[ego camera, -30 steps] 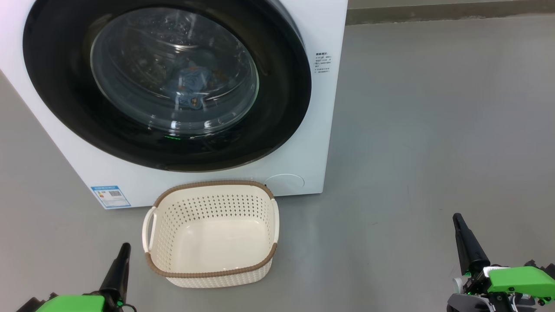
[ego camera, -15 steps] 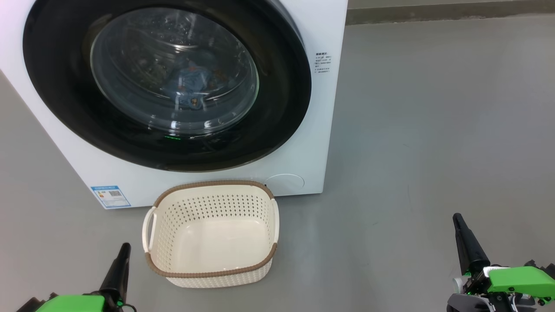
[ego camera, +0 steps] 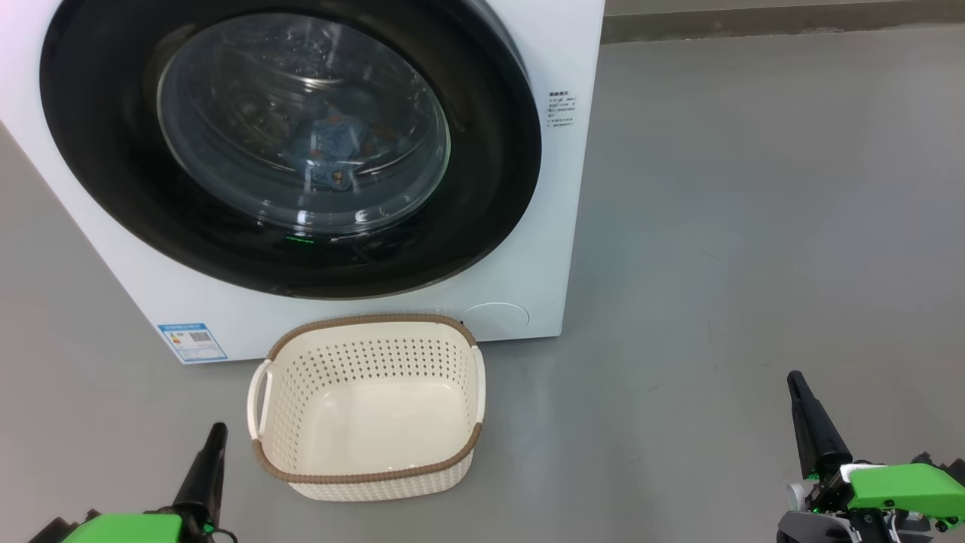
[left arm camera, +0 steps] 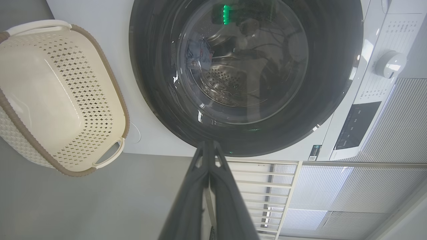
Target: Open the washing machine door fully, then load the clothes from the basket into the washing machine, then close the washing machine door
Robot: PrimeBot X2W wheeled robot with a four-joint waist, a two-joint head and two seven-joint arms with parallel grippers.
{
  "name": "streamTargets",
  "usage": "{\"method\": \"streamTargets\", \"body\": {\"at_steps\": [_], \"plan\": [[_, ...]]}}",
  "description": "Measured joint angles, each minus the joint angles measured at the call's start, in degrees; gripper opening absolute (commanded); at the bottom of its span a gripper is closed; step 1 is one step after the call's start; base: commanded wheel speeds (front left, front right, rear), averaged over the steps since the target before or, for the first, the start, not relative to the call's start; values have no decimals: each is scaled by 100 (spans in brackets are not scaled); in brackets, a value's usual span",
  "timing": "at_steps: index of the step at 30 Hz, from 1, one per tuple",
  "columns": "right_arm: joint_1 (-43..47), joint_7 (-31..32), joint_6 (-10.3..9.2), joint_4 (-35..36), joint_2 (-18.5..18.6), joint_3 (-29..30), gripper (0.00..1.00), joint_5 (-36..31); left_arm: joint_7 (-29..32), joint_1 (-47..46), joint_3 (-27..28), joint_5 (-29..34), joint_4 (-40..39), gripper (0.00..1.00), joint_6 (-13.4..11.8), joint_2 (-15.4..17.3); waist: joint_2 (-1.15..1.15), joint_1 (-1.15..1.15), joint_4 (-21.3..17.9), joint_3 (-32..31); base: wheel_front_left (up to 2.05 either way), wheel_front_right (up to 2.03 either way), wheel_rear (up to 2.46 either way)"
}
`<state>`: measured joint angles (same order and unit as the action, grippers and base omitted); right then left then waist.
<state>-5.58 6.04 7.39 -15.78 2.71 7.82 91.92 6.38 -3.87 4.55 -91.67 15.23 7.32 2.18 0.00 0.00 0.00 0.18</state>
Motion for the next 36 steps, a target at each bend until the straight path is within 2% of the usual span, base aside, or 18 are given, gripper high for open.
{"method": "streamTargets", "body": {"at_steps": [36], "plan": [[0, 0, 0, 0, 0, 0, 0, 0, 0, 0, 1, 0, 0, 0, 0, -1, 0, 0, 0, 0, 0, 0, 0]]}}
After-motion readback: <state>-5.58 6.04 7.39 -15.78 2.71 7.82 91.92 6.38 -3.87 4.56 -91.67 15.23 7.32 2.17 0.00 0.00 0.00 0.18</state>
